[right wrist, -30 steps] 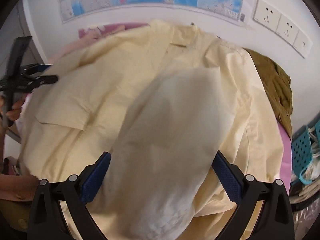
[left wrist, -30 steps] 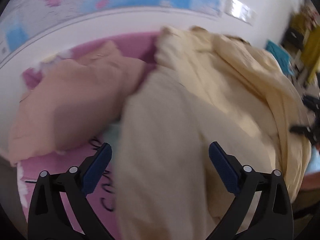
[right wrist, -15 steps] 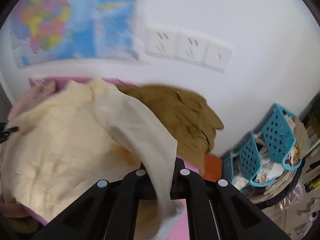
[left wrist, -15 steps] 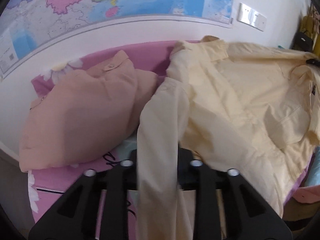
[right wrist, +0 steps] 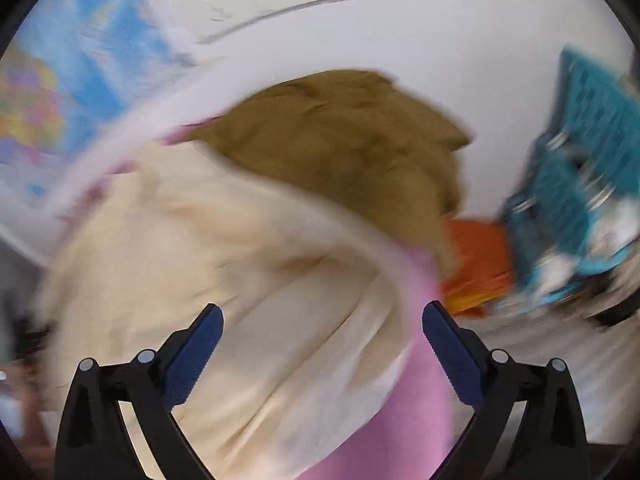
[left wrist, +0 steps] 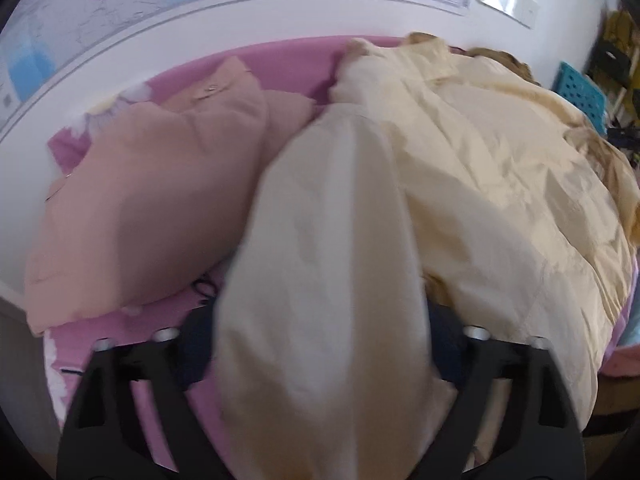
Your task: Fold large clothes
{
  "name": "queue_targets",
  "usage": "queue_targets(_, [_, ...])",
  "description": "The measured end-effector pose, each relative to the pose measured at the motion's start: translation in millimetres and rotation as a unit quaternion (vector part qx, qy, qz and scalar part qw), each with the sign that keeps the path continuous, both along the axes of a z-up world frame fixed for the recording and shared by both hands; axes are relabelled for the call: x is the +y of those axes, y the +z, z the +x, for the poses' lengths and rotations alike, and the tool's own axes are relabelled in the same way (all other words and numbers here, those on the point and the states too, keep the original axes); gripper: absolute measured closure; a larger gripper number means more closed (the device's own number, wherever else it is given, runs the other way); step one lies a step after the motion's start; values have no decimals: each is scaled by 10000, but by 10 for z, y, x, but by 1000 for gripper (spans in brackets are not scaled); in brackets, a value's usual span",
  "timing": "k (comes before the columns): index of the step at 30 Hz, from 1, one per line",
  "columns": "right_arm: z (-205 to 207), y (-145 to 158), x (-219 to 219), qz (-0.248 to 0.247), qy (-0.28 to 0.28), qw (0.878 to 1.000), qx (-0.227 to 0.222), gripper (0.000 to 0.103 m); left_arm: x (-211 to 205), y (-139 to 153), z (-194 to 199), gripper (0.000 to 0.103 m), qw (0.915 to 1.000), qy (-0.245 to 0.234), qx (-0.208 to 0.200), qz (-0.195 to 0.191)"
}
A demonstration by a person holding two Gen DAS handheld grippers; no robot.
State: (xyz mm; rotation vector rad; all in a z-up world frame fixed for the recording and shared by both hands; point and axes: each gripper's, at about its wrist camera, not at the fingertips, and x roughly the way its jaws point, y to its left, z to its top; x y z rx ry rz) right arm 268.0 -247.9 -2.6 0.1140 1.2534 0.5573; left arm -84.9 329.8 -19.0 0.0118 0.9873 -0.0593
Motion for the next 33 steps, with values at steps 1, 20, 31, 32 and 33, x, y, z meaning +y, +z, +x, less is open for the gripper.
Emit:
queue_targets(1, [-188, -21, -9, 168, 87, 9997, 180, 6, -17, 0, 2, 54, 10000, -3, -19, 14])
queue_targets(20, [-200, -144, -146, -2230, -50, 9734, -519, 62, 65, 597, 246, 43, 9926, 662, -503, 882])
queue_targets(31, [-1121, 797, 578, -1195, 367, 9667, -2232, 12, 388, 459, -387, 13, 9975, 553, -441, -25])
queue_targets(32, [-1273, 857, 761, -851, 708, 9664, -2320, 12, 363, 396, -437, 13, 9981, 485, -380, -68])
queue_targets(33, [-1431, 875, 977, -385, 1185, 9664, -2249, 12, 342, 335, -471, 15, 9985, 450, -314, -60])
